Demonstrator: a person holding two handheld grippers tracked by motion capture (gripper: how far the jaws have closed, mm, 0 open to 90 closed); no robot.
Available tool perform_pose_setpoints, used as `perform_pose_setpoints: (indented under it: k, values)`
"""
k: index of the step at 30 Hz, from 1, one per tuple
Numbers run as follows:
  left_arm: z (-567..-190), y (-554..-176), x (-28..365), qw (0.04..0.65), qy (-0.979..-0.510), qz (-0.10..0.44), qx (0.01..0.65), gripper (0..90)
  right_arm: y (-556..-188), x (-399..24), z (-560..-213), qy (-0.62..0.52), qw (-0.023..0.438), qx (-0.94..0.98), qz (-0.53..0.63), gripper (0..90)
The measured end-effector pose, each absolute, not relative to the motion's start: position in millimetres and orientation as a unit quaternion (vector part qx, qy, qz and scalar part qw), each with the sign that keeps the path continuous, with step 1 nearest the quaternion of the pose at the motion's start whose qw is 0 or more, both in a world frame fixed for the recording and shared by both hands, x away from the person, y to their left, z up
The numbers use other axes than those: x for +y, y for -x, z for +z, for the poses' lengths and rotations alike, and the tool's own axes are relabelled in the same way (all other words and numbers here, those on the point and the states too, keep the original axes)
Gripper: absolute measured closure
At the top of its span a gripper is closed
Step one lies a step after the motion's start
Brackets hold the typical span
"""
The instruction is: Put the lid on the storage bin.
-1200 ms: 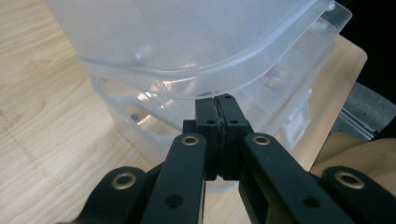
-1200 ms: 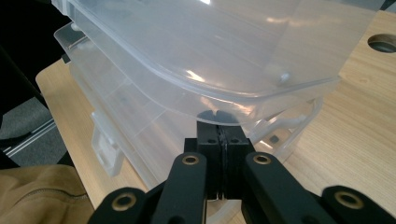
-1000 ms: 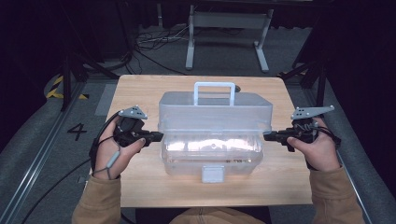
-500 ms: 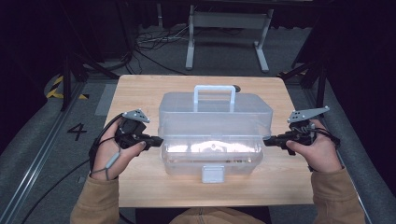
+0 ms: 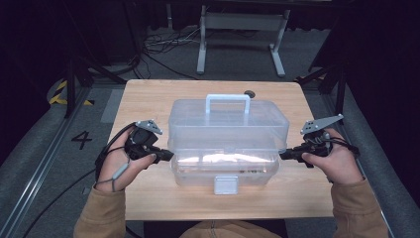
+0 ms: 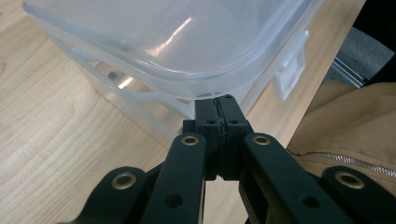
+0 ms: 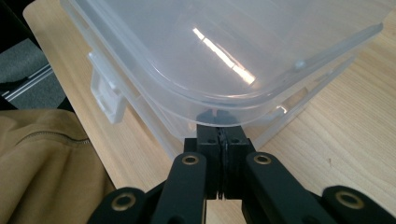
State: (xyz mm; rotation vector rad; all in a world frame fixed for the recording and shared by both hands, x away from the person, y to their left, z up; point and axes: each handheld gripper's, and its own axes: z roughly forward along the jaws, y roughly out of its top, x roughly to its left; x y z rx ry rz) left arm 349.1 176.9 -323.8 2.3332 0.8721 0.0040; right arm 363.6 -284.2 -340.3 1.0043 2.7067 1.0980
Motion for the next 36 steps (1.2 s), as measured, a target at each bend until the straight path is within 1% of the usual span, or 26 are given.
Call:
perform_pose_setpoints:
  k: [17,36]
  values:
    - [-330.6,-349.4,172.3,0.285,-0.907,-0.025,0.310,88.6,-362.9,-279.6,-346.2,-0.308,0.017,0.898,0.314,89.1]
    - [-336.5,-349.7,167.7,0.261,-0.918,-0.035,0.296,88.7,-363.9,-277.4,-351.8,-0.299,0.004,0.909,0.290,89.1]
